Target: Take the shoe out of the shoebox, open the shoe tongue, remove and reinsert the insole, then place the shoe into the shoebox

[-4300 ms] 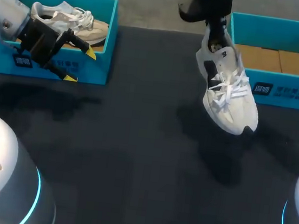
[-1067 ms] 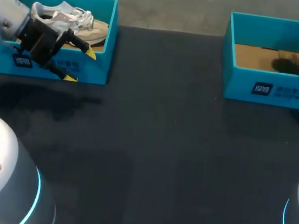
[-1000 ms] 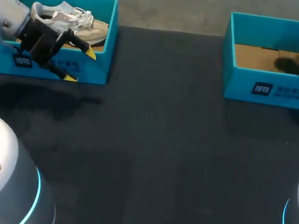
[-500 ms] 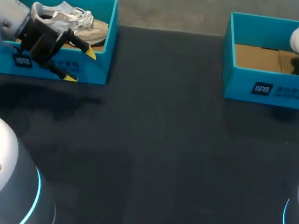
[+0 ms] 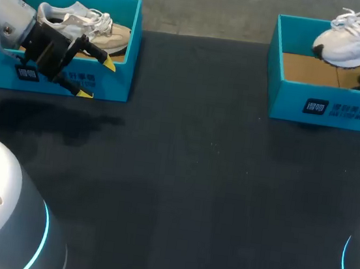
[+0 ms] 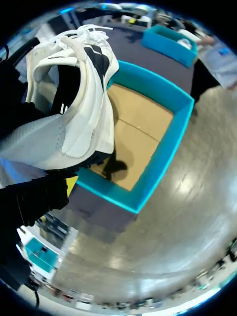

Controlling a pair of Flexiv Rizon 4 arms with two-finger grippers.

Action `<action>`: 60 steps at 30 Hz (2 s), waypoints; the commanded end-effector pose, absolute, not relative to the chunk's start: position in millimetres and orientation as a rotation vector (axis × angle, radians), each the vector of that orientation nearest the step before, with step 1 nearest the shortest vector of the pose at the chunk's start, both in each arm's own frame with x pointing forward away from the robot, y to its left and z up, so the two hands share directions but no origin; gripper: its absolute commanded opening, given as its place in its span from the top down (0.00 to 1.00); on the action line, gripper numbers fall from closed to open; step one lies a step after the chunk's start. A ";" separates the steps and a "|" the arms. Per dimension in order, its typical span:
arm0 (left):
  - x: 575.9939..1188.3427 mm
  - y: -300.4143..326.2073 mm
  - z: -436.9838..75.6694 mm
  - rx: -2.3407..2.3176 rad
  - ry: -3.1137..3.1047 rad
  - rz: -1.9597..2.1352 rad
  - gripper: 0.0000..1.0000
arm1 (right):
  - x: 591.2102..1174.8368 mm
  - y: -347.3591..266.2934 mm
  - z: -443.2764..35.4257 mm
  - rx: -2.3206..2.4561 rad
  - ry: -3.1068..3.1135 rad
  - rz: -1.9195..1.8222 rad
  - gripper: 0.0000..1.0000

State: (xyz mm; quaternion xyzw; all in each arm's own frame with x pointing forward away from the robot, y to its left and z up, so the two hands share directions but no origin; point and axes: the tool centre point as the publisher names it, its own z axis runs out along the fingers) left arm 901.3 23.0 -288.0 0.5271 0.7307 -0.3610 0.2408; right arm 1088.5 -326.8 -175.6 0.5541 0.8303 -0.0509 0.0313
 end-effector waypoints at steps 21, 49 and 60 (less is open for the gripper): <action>900.2 22.7 -287.3 1.443 2.002 -0.982 0.00 | 1052.4 -315.3 -186.5 2.350 2.002 -0.111 1.00; 900.2 22.7 -287.3 1.443 2.002 -0.982 0.00 | 1041.6 -320.6 -227.7 2.358 1.883 -0.031 1.00; 900.2 22.7 -287.3 1.443 2.002 -0.982 0.00 | 1036.8 -332.1 -251.5 2.341 1.881 -0.055 1.00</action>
